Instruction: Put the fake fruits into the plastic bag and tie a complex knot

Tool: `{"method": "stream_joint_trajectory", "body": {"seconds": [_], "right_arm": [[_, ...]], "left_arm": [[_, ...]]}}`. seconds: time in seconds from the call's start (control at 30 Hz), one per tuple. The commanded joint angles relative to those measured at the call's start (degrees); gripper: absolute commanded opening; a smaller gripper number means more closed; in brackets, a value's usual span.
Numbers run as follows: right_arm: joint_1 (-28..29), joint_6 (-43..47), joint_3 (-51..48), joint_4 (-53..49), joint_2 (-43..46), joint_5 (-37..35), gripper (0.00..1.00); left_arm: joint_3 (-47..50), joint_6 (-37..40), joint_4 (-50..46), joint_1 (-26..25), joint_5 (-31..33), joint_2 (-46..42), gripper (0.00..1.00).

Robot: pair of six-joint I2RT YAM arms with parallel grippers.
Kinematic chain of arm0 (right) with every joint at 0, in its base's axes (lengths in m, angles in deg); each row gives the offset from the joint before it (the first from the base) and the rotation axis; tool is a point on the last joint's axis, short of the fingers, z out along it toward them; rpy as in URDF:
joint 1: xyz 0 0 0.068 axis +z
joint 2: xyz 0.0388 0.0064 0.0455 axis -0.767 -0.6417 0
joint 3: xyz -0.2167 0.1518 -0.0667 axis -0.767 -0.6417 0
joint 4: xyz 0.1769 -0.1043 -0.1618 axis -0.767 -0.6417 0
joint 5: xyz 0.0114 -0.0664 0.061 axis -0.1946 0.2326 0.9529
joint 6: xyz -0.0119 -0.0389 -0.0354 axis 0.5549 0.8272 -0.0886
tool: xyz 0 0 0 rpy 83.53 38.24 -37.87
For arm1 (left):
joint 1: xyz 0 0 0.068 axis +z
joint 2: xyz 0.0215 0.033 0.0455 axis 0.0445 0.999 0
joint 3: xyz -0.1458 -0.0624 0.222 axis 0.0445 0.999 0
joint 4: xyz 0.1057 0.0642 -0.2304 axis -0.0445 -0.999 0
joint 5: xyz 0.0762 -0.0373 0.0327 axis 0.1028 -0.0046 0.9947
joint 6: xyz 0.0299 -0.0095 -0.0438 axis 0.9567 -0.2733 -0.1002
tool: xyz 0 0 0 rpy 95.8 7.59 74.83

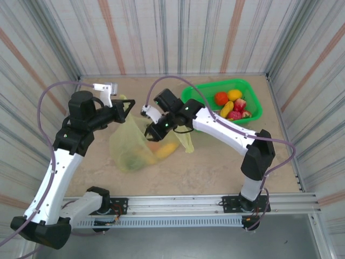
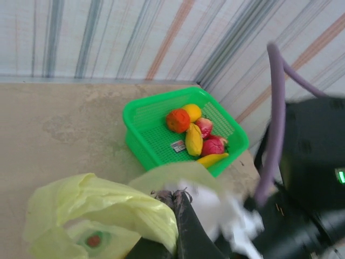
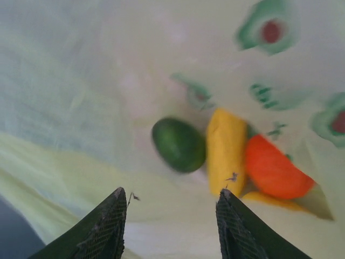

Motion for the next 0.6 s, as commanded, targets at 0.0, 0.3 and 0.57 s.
{"method": "stream_joint_trajectory", "body": {"seconds": [0.0,0.3,0.57], "right_arm": [[2.1,2.7,-3.4,-3.5,0.9,3.1,0.48],[-1.4,-4.2,-7.1,4.3,3.1,-10.7,0.58],[-5.1,-5.7,-6.6,2.3,3.3,-31.7,0.73]], "left_arm": [[-4.7,2.2,-1.0,-0.2,3.7,2.8,0.0],[-6.7,1.6,-1.4,-3.3,2.5,4.7,0.0],[4.8,-0.9,-1.1,-3.3,0.2,-4.5,0.0]]}}
